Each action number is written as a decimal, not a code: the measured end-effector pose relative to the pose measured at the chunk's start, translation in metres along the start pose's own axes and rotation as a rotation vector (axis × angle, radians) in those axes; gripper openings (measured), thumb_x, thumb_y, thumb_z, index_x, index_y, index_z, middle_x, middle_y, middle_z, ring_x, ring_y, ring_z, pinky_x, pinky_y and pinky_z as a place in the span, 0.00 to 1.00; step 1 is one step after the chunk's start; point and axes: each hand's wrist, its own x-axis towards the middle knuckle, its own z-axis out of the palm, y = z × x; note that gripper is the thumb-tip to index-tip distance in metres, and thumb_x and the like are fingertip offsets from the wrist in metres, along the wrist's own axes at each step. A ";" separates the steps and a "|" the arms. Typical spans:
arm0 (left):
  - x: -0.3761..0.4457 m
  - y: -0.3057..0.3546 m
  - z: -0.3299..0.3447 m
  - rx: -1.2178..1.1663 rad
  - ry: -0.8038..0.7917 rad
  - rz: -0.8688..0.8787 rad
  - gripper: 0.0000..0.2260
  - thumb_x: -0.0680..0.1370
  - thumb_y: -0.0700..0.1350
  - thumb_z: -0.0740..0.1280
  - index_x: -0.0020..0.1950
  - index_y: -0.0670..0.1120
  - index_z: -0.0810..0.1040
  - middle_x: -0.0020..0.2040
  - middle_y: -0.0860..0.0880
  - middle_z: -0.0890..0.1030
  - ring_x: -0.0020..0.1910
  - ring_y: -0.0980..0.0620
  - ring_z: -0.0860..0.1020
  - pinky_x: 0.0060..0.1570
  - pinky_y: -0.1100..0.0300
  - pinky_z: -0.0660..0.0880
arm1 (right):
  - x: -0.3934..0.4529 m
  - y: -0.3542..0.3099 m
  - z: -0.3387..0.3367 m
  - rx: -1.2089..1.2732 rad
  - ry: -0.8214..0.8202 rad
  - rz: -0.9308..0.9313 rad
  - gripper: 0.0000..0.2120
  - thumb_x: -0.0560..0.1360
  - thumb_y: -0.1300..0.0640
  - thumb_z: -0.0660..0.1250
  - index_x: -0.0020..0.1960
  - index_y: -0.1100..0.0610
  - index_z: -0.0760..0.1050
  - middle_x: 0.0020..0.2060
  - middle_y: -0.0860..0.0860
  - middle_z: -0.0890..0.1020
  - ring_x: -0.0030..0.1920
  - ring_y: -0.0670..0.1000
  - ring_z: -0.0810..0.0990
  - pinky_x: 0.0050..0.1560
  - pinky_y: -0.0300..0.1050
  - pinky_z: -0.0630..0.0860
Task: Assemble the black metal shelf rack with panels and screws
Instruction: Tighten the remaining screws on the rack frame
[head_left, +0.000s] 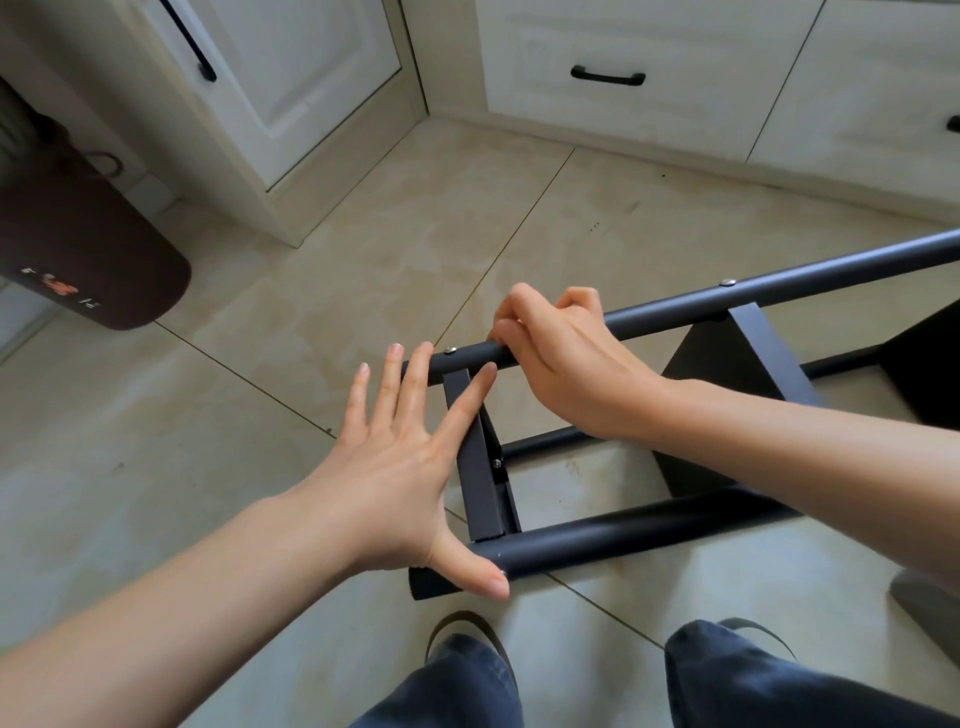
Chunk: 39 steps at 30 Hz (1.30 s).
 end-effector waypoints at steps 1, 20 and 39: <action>0.000 0.000 0.000 -0.006 0.003 0.006 0.68 0.46 0.85 0.57 0.68 0.62 0.16 0.72 0.40 0.20 0.70 0.40 0.17 0.72 0.37 0.27 | 0.001 -0.002 -0.001 -0.032 -0.026 0.013 0.07 0.84 0.62 0.51 0.50 0.58 0.66 0.28 0.44 0.71 0.35 0.55 0.71 0.60 0.50 0.62; -0.006 -0.003 -0.027 -0.024 -0.220 0.026 0.66 0.54 0.78 0.70 0.61 0.67 0.14 0.71 0.42 0.18 0.70 0.41 0.18 0.75 0.40 0.31 | -0.078 -0.041 0.001 -0.407 -0.109 -0.099 0.13 0.77 0.63 0.53 0.55 0.63 0.75 0.72 0.62 0.70 0.75 0.65 0.63 0.72 0.64 0.62; 0.001 0.001 -0.017 0.045 -0.171 0.024 0.65 0.48 0.77 0.66 0.64 0.68 0.18 0.73 0.35 0.23 0.70 0.35 0.19 0.74 0.34 0.37 | -0.056 -0.026 -0.008 -0.304 -0.125 -0.115 0.11 0.79 0.63 0.57 0.58 0.65 0.74 0.68 0.63 0.73 0.73 0.64 0.65 0.73 0.54 0.60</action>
